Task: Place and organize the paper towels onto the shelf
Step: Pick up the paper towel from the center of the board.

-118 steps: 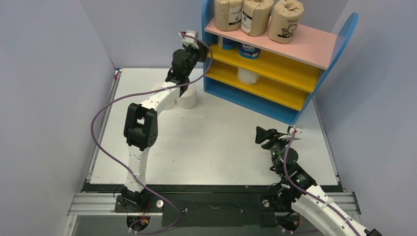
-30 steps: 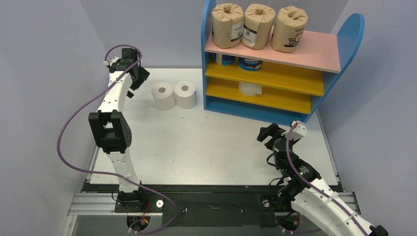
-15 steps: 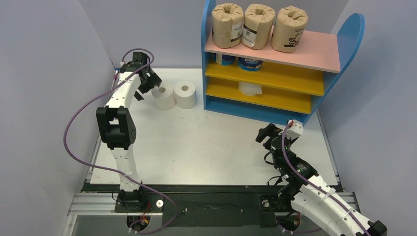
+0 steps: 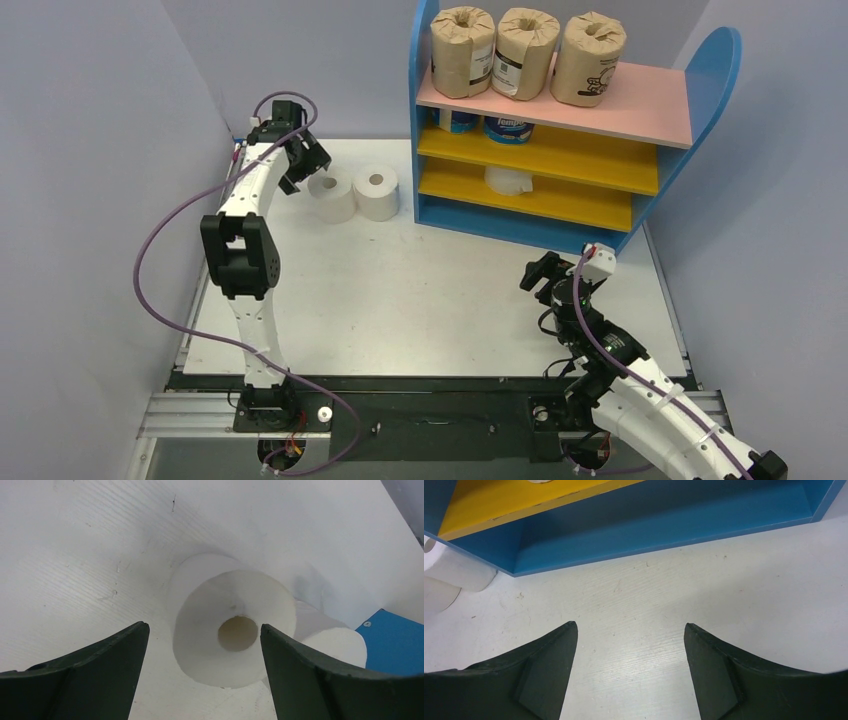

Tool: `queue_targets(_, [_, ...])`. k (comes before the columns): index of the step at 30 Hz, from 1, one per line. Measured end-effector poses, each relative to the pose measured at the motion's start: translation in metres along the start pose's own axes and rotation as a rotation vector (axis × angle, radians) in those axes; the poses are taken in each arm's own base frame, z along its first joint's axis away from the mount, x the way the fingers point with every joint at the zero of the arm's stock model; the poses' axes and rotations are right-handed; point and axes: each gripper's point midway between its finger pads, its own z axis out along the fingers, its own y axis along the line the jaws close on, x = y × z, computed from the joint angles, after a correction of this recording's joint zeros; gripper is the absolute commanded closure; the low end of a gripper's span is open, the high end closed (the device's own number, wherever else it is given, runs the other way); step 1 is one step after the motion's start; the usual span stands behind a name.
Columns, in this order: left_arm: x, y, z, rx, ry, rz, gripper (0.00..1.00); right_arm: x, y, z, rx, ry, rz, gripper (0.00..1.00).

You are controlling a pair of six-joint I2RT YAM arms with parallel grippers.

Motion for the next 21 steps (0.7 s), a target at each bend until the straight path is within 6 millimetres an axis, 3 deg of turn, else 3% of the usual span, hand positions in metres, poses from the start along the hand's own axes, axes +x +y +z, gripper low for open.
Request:
queue_targets(9, [0.017, -0.007, 0.013, -0.006, 0.032, 0.048, 0.22, 0.003, -0.001, 0.003, 0.008, 0.011, -0.017, 0.27])
queue_targets(15, [0.038, 0.006, 0.025, -0.043, 0.078, 0.062, 0.28, 0.007, -0.001, 0.004, 0.012, 0.025, -0.028, 0.27])
queue_targets(21, [0.044, 0.010, 0.032, -0.045, 0.079, 0.056, 0.45, 0.009, 0.000, 0.005, 0.009, 0.030, -0.029, 0.27])
